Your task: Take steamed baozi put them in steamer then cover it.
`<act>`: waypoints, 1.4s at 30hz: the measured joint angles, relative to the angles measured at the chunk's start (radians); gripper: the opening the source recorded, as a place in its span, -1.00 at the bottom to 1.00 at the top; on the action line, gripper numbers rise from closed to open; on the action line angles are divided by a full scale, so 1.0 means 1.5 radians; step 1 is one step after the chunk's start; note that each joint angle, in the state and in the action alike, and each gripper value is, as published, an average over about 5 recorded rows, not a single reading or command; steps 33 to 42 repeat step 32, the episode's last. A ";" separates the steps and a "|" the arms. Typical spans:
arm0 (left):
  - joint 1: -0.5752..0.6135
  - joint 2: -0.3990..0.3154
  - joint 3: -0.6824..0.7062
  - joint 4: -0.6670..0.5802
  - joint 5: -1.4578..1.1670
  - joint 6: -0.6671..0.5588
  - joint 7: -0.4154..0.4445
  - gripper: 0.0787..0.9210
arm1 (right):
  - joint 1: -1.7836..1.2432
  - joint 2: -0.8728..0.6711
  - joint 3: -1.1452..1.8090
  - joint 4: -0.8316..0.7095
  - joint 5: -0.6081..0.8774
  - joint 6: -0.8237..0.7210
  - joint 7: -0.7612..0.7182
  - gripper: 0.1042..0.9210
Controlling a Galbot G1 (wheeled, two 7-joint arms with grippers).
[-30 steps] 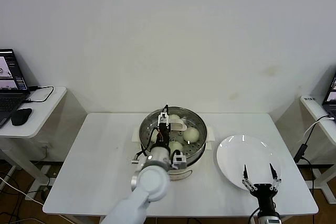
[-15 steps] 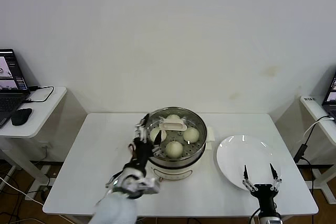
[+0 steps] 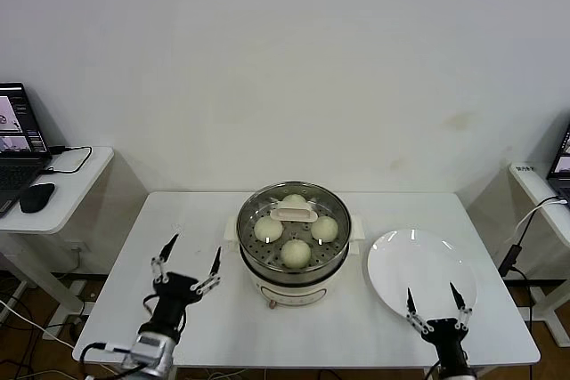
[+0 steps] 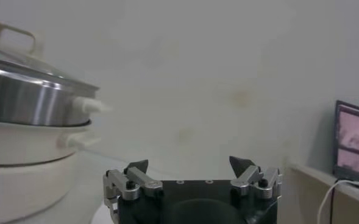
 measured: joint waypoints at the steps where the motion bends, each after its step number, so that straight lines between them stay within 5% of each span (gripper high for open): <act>1: 0.007 0.001 -0.006 0.007 -0.019 -0.010 -0.001 0.77 | -0.005 -0.002 -0.001 0.002 0.001 0.000 -0.001 0.76; 14: 0.064 0.003 -0.052 0.073 -0.166 -0.092 0.007 0.77 | -0.052 -0.006 -0.020 0.034 0.007 -0.008 -0.011 0.76; 42: 0.115 0.000 -0.087 0.096 -0.245 -0.104 0.051 0.77 | -0.097 -0.028 -0.037 0.092 0.087 -0.087 -0.044 0.76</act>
